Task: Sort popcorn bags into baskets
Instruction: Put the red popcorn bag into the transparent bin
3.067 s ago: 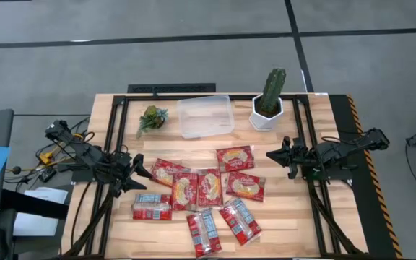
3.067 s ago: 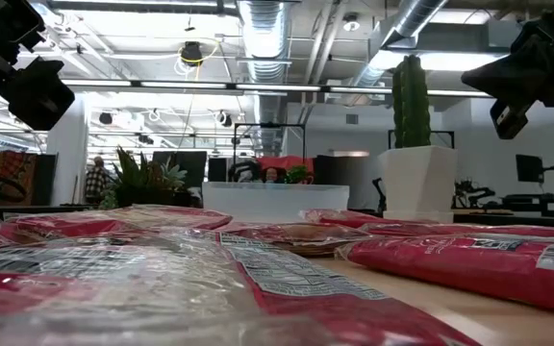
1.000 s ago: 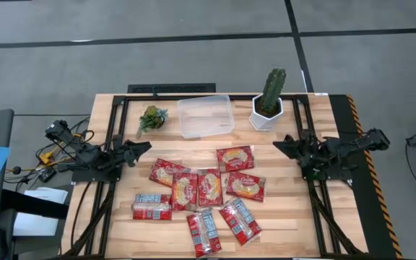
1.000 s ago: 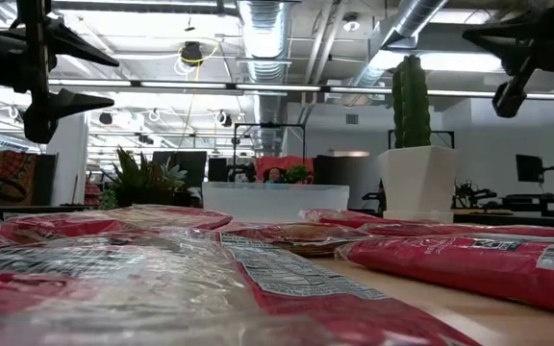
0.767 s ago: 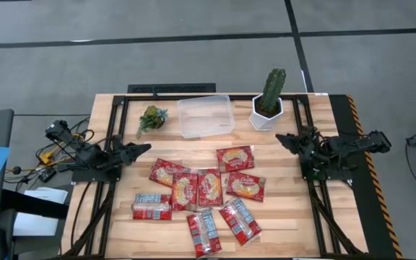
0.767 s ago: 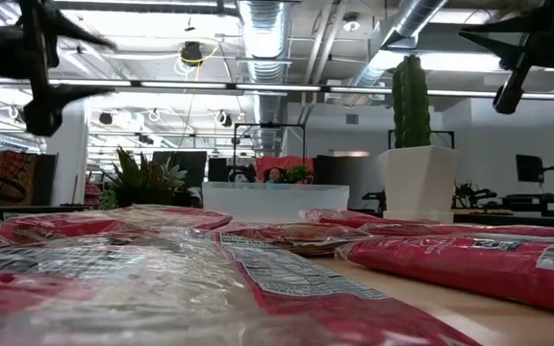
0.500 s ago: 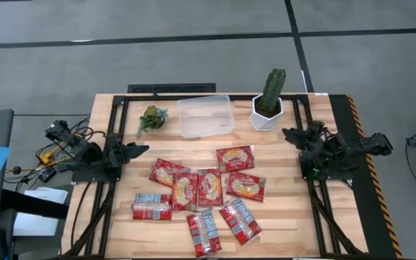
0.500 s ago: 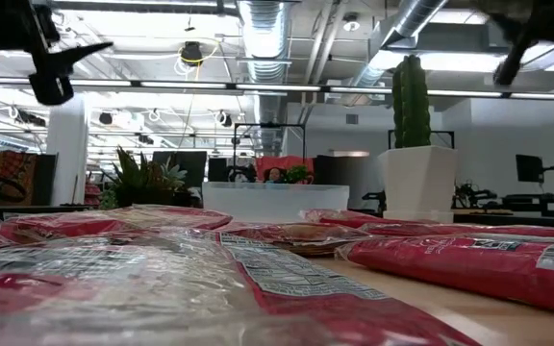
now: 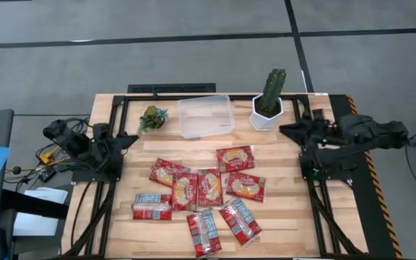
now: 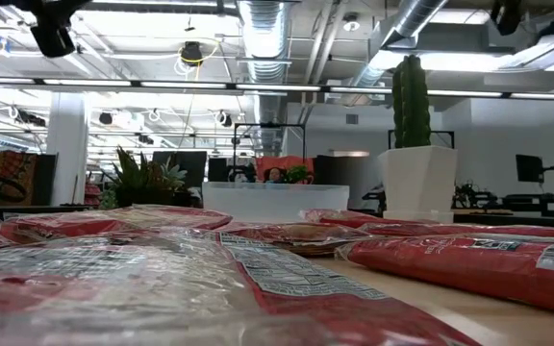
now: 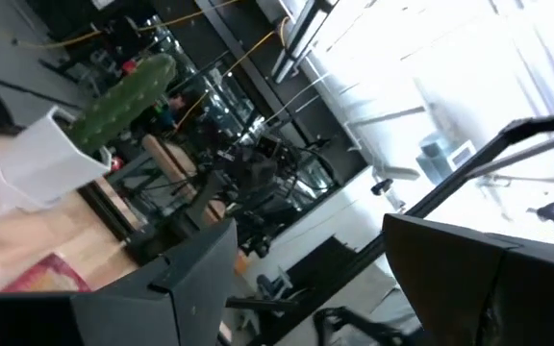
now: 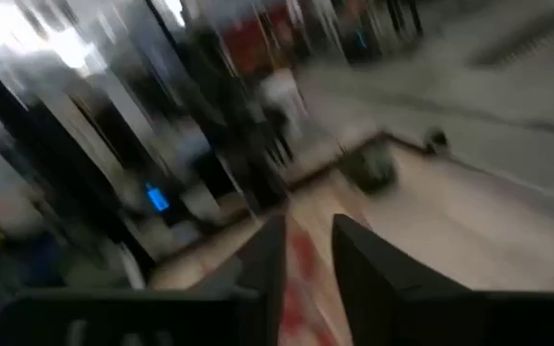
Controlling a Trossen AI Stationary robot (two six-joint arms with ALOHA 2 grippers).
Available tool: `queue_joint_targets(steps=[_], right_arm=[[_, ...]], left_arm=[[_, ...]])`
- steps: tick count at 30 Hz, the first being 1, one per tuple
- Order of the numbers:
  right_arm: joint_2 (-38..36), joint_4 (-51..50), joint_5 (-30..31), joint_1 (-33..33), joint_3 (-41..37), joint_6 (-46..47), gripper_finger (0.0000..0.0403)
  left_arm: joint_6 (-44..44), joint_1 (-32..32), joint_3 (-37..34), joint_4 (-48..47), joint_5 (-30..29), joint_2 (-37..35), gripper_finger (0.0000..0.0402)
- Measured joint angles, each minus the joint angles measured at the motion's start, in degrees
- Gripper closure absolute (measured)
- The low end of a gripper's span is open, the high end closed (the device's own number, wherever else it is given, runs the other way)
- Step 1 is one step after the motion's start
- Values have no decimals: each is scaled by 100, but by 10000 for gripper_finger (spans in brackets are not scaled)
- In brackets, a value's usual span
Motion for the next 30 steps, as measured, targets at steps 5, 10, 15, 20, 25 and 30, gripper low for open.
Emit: queue_joint_targets(steps=[5,10,15,20,25,30], right_arm=[[1009,-903,-435,0,606,118,216],[1860,-1319,-617,-4,859,255,176],[2553,-2225,-692,10,868,1021,171],[3295,-2839,-952,215,855,1620,177],[3966,-2924,-1016,548,858,1891,178],[4565,-3035,-1069,656,855,2245,174]], left_arm=[[20,0,465,-761,52,0,152],[-185,0,845,-1520,354,13,152],[-417,-1,1040,-2294,437,17,152],[-479,-2,1045,-2644,296,20,152],[-566,-2,1045,-2888,108,20,152],[-614,-2,1045,-2996,-7,20,152]])
